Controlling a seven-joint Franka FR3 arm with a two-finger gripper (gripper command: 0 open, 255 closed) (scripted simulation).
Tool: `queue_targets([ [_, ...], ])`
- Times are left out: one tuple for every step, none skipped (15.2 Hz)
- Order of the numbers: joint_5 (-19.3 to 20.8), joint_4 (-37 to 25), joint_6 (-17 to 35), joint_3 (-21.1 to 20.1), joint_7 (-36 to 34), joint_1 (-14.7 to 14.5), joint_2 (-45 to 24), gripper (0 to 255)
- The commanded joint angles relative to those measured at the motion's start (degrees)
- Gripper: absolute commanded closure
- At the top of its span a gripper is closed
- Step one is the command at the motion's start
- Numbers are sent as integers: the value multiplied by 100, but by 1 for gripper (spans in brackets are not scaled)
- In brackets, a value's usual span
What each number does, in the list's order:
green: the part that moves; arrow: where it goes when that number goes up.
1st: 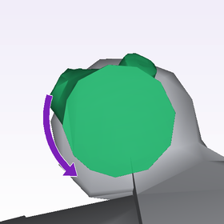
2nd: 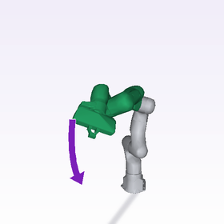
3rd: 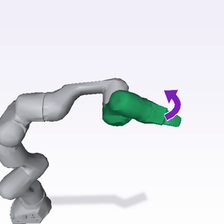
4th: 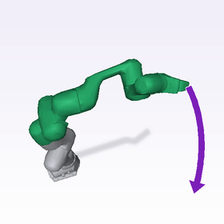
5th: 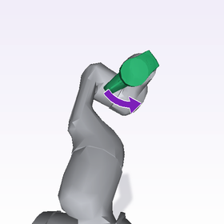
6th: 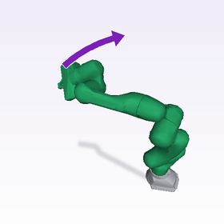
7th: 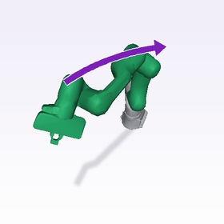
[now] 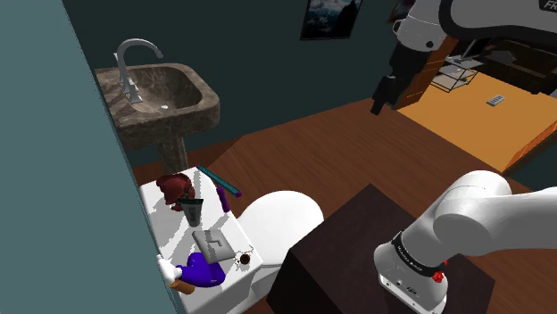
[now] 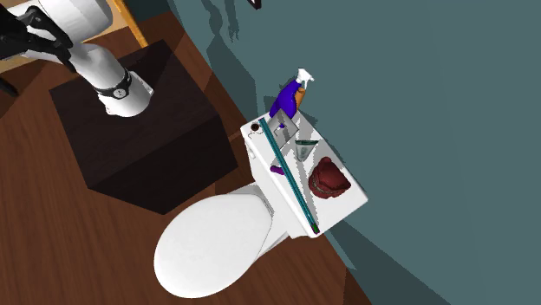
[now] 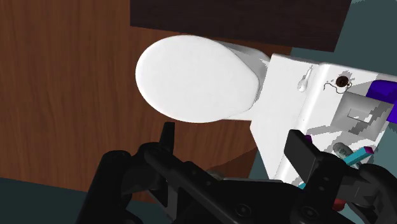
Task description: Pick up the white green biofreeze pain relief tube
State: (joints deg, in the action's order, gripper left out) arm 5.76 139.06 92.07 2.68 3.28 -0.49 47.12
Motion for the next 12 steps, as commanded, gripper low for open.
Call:
queue_targets([
  [0, 0, 0, 0, 0, 0, 0, 0],
  [-47, 41, 156, -42, -18, -56, -127, 0],
  [-93, 76, 311, -84, -34, -111, -259, 0],
  [-139, 105, 466, -127, -49, -166, -396, 0],
  [-183, 128, 620, -170, -63, -221, -539, 0],
  [-226, 144, 773, -213, -76, -276, -687, 0],
  [-268, 154, 925, -256, -88, -330, -839, 0],
  [-309, 158, 1076, -299, -99, -385, -995, 0],
  [-349, 156, 1225, -344, -109, -437, -1156, 0],
  [-387, 147, 1372, -389, -118, -489, -1321, 0],
  [-424, 132, 1516, -434, -126, -539, -1489, 0],
  [-459, 111, 1658, -480, -133, -589, -1660, 0],
])
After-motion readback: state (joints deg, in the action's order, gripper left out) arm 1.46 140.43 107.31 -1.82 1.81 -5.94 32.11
